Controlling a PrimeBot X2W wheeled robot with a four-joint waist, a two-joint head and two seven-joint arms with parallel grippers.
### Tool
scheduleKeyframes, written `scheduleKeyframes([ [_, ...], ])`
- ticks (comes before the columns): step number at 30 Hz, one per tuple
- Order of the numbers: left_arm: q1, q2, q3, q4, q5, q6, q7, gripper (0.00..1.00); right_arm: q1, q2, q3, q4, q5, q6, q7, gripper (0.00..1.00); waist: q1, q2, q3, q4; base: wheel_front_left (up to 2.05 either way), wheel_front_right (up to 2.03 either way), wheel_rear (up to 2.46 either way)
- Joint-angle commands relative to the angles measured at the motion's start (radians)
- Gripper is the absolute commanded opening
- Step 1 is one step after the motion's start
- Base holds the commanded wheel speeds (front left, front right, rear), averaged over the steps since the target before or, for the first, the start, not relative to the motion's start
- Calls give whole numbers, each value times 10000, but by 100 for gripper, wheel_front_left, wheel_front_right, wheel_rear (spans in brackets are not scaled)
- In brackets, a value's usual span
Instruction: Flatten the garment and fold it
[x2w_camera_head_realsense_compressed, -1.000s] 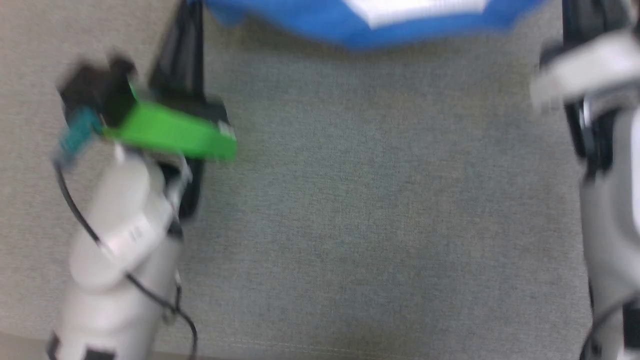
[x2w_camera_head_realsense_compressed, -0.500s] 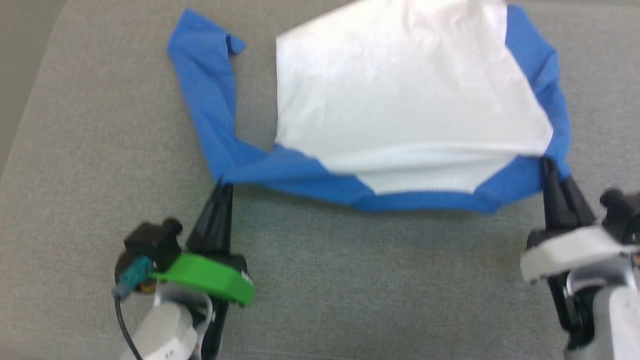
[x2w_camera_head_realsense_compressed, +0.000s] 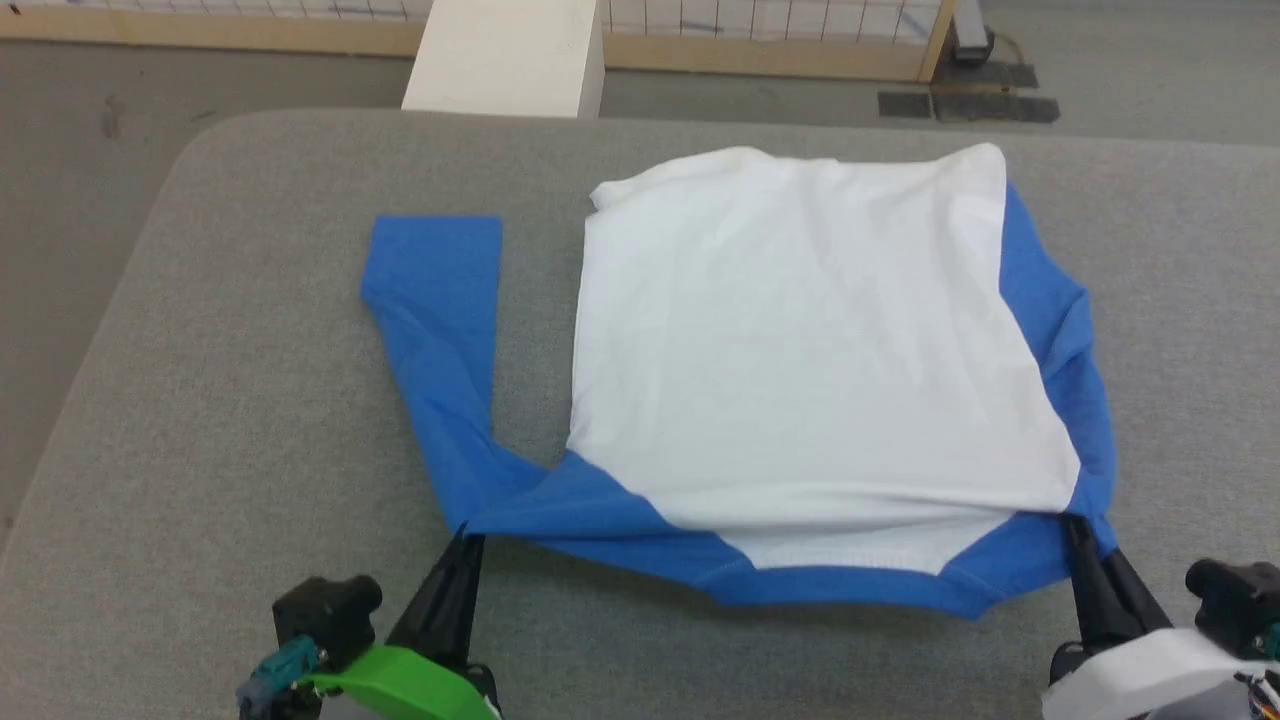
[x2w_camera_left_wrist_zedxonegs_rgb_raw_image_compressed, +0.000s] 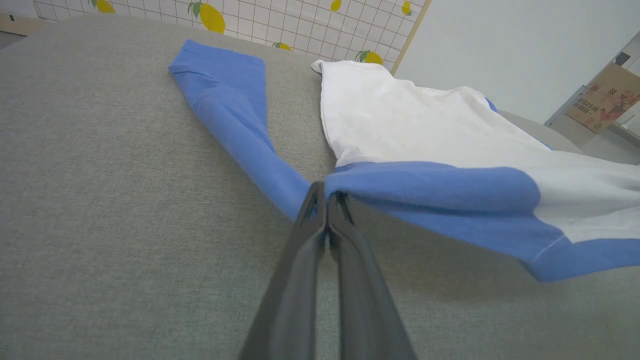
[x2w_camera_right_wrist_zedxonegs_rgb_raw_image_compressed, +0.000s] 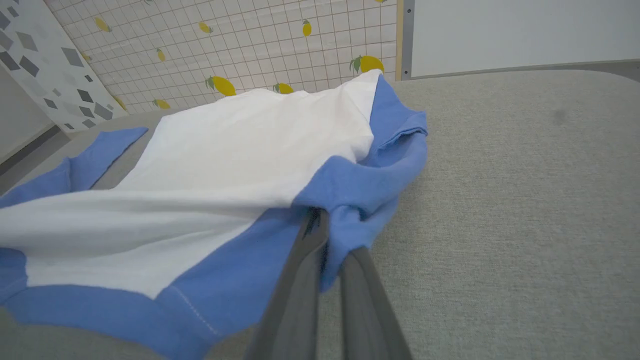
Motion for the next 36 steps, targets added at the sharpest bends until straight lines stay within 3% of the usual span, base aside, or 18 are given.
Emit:
scheduleKeyframes([
  [1,254,135,5,-94,-66,69,68,0,204,-16,-4,-137,78,-19,51,0,1,-1,-389,-138,0,0,0],
  [12,1336,411,-430,-768,-301,169,791,0,1462,-15,39,-933,384,-19,851,0,1,-1,-986,-322,0,0,0],
  [19,1439,500,-527,-920,-320,185,932,0,1811,-15,-49,-1120,454,-19,1126,0,1,-1,-825,-353,0,0,0],
  [36,-885,57,-1641,2306,-88,-1128,1577,0,320,-15,239,1711,-689,-19,1573,0,1,-1,95,-180,0,0,0],
])
